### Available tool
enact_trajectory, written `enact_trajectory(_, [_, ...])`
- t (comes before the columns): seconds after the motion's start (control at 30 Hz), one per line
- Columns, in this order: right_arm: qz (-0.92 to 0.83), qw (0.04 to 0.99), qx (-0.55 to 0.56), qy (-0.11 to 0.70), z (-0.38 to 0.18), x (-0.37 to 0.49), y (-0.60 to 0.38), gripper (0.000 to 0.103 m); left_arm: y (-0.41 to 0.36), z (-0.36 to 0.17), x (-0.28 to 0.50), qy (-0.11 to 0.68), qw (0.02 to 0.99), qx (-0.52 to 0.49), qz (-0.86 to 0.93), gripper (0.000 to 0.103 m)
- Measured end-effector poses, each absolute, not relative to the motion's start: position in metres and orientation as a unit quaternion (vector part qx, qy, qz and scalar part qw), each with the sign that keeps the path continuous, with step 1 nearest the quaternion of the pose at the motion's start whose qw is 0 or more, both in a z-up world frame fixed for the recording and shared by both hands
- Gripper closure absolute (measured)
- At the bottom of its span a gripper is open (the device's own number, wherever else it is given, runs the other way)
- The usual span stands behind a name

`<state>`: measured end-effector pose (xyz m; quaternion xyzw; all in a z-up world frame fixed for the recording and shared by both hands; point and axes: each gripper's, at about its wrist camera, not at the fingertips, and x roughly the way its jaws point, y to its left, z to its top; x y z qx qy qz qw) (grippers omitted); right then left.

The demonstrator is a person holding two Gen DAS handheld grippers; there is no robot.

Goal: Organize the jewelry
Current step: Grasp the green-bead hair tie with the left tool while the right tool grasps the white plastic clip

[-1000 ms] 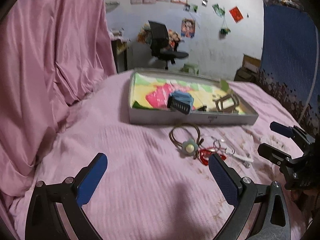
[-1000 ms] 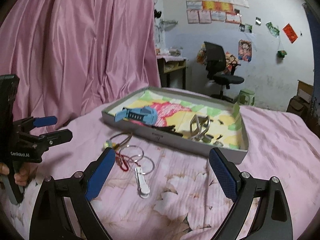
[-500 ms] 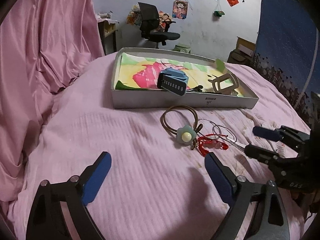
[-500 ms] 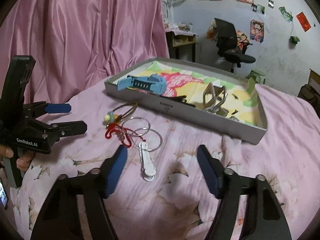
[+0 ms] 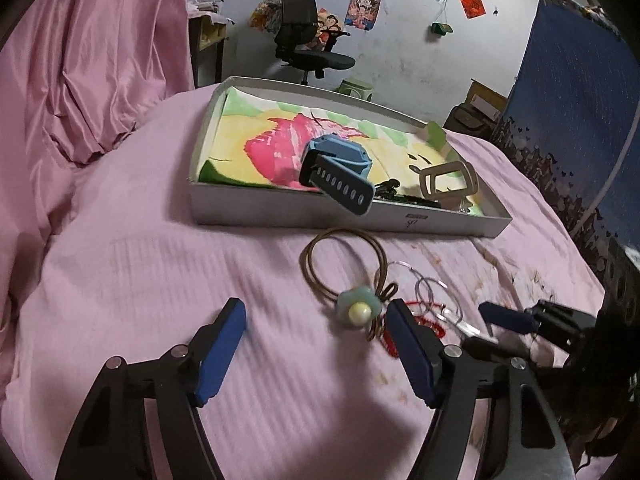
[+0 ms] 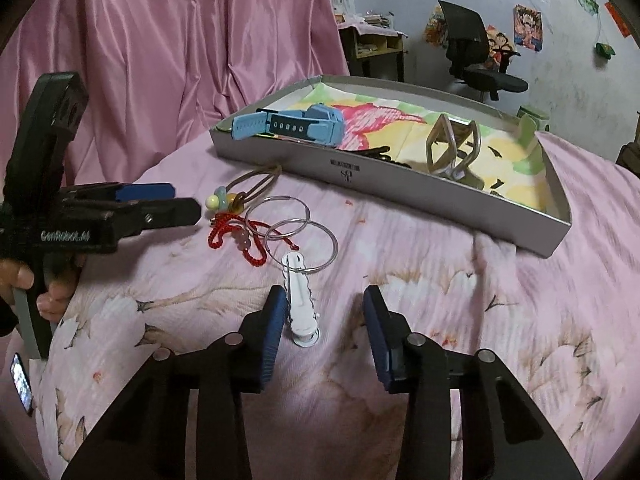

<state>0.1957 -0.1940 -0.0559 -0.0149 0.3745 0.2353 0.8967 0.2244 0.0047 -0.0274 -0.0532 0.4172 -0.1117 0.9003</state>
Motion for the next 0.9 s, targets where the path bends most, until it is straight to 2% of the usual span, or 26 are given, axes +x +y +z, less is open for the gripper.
enact_trajectory(0.17, [0.238, 0.895, -0.012, 0.378, -0.058, 0.197, -0.194, 0.068, -0.002, -0.031, 0.233, 0.426, 0.895, -0.056, -0.121, 0.045])
enact_trajectory(0.43, [0.241, 0.892, -0.005, 0.382, -0.059, 0.199, -0.195, 0.068, -0.005, -0.035, 0.236, 0.433, 0.890, -0.055, -0.130, 0.057])
enact_trajectory(0.57, [0.243, 0.892, -0.004, 0.382, -0.060, 0.200, -0.196, 0.070, -0.004, -0.038, 0.237, 0.436, 0.887, -0.063, -0.136, 0.074])
enact_trajectory(0.63, [0.245, 0.891, -0.003, 0.382, -0.060, 0.200, -0.195, 0.075, -0.003, -0.039, 0.237, 0.437, 0.886, -0.068, -0.139, 0.078])
enact_trajectory(0.9, [0.252, 0.889, 0.000, 0.382, -0.060, 0.196, -0.195, 0.089, -0.002, -0.039, 0.234, 0.432, 0.887, -0.073, -0.146, 0.080])
